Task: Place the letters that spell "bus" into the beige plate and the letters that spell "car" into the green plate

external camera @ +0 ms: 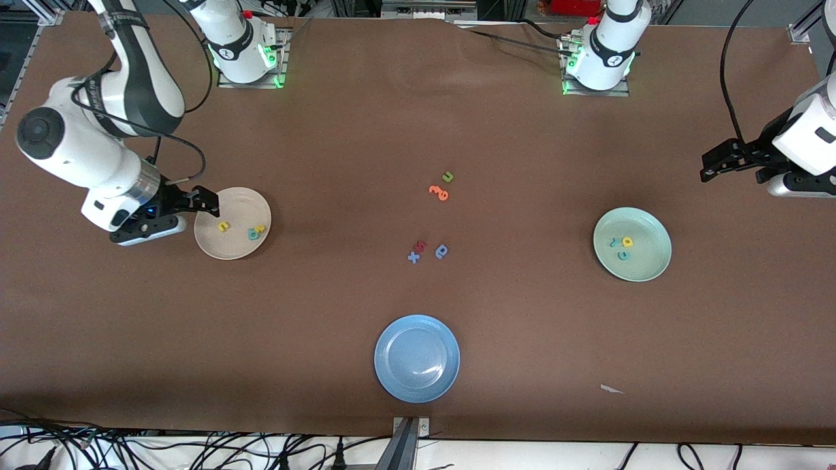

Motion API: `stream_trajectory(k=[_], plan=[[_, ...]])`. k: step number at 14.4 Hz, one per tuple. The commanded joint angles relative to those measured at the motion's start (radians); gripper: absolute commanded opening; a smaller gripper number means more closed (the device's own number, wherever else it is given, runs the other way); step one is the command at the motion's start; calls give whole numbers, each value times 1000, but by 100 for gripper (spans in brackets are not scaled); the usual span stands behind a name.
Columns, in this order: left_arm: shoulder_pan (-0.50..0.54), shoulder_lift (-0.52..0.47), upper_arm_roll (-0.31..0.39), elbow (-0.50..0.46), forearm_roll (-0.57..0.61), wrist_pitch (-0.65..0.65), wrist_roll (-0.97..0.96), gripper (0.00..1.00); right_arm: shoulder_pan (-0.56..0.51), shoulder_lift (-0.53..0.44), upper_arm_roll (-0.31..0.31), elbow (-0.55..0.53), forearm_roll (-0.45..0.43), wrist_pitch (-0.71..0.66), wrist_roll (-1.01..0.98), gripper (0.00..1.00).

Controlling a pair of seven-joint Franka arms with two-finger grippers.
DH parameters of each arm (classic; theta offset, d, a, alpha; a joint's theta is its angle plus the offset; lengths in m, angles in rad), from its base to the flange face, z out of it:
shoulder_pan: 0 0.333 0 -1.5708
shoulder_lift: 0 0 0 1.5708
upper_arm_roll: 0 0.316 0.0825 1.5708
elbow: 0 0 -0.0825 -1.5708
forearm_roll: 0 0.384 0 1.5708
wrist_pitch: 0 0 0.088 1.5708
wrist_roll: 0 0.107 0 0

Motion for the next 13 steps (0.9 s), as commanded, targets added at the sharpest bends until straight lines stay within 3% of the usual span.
stream_trajectory(k=[1,5,8,9,12,13], plan=[[-3,-8,4,-5,-12,3,24,100,0,-33,-39,198,57,-246,26,100],[-3,-8,4,-5,-12,3,24,100,-8,1,-46,350,45,-374,41,100],[-5,-8,4,-5,-12,3,24,100,43,-23,-100,355,34,-391,78,100],[-3,-8,4,-6,-12,3,24,100,99,-26,-156,364,34,-406,90,100],[-3,-8,4,-5,-12,3,24,100,428,-43,-490,366,23,-435,116,100],[-3,-8,4,-6,-12,3,24,100,480,-43,-553,368,20,-439,114,100]])
